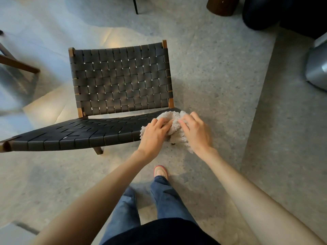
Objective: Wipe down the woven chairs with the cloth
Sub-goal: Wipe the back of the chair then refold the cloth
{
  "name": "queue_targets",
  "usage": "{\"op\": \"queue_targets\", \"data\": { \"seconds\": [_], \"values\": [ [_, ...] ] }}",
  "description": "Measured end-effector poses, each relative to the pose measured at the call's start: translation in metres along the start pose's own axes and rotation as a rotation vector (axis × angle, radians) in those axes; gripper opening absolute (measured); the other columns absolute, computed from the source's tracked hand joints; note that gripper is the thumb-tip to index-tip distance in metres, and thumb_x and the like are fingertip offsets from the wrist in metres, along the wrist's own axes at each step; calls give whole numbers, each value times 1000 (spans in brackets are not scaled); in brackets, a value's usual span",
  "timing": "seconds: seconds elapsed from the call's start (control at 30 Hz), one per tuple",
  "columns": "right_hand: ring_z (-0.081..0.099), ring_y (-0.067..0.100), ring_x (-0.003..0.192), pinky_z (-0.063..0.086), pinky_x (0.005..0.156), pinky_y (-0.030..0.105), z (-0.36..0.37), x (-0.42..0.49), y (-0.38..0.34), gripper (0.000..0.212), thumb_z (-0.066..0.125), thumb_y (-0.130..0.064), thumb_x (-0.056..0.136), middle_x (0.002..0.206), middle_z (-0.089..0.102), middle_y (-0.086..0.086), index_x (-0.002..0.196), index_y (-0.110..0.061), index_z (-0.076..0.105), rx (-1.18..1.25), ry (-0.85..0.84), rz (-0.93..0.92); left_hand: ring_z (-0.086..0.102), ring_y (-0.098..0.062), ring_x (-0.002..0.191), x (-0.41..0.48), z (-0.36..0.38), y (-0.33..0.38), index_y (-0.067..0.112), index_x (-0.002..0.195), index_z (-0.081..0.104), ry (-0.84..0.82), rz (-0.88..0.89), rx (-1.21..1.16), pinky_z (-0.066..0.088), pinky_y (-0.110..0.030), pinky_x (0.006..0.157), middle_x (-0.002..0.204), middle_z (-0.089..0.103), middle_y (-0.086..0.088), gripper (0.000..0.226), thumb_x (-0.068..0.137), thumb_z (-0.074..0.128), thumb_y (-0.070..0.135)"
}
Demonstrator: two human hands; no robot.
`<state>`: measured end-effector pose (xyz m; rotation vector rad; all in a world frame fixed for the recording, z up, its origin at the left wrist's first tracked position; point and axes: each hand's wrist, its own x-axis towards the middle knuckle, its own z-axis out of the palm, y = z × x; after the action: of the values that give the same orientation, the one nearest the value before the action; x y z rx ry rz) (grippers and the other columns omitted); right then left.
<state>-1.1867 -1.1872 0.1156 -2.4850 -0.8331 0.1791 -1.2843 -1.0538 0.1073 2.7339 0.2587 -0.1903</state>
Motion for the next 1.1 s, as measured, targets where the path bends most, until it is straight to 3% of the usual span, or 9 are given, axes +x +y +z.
{"op": "queue_targets", "data": {
  "seconds": [0.1, 0.2, 0.37, 0.47, 0.57, 0.67, 0.8, 0.97, 1.1],
  "values": [
    [54, 9, 71, 42, 54, 23, -4, -23, -13, 20, 53, -33, 97, 96, 58, -4, 101, -18, 66, 136, 23, 66, 45, -24, 109, -21, -15, -5, 17, 138, 47, 46, -2, -109, 39, -32, 91, 127, 51, -6, 51, 89, 61, 8],
    [51, 4, 75, 35, 55, 11, -3, -51, -23, 21, 52, -33, 97, 103, 56, -6, 110, -21, 64, 172, -51, 101, 46, -23, 109, -57, -18, -13, 19, 136, 48, 75, 10, -99, 39, -29, 90, 125, 53, -5, 50, 89, 63, 17],
    [54, 9, 87, 44, 64, 18, 8, -93, -47, 24, 50, -33, 97, 109, 52, -5, 116, -21, 58, 98, -245, 67, 41, -16, 109, -119, -3, -24, 24, 138, 44, 29, -44, -119, 31, -18, 88, 129, 49, 1, 55, 90, 55, 47],
    [53, 8, 93, 38, 66, 11, 19, -115, -58, 23, 57, -30, 94, 109, 50, -7, 116, -24, 58, 97, -312, 43, 36, -12, 108, -150, 10, -36, 29, 139, 41, -47, -104, -192, 26, -19, 88, 126, 47, 7, 60, 89, 37, 62],
    [53, 7, 93, 39, 68, 9, 28, -136, -64, 23, 66, -32, 88, 105, 46, -10, 110, -27, 57, 86, -361, 43, 38, -11, 100, -174, 20, -53, 24, 129, 53, -14, -78, -272, 29, -19, 86, 117, 55, 3, 43, 96, 37, 46],
    [53, 9, 89, 49, 74, 23, 33, -151, -65, 28, 71, -39, 83, 104, 47, -8, 103, -26, 58, 96, -392, 52, 44, -13, 94, -189, 26, -67, 19, 112, 63, 68, -82, -302, 40, -26, 84, 109, 61, 0, 26, 95, 50, 33],
    [55, 11, 86, 50, 73, 31, 39, -159, -66, 29, 70, -45, 82, 99, 54, -7, 104, -29, 61, 60, -426, 48, 53, -16, 92, -197, 28, -75, 19, 103, 68, 99, -100, -334, 48, -36, 84, 101, 64, 1, 20, 92, 56, 32],
    [58, 8, 74, 47, 70, 31, 67, -157, -51, 24, 58, -48, 90, 88, 66, -7, 101, -29, 65, 75, -428, 53, 57, -18, 92, -188, 52, -79, 15, 104, 61, 60, -121, -393, 48, -38, 84, 100, 63, 0, 18, 97, 49, 26],
    [54, 12, 84, 45, 76, 32, 115, -150, -18, 28, 51, -50, 93, 90, 64, -6, 104, -27, 63, -1, -370, 28, 55, -19, 97, -169, 105, -92, 18, 108, 53, 53, -172, -372, 41, -35, 87, 104, 60, 1, 17, 100, 42, 28]
  ]
}}
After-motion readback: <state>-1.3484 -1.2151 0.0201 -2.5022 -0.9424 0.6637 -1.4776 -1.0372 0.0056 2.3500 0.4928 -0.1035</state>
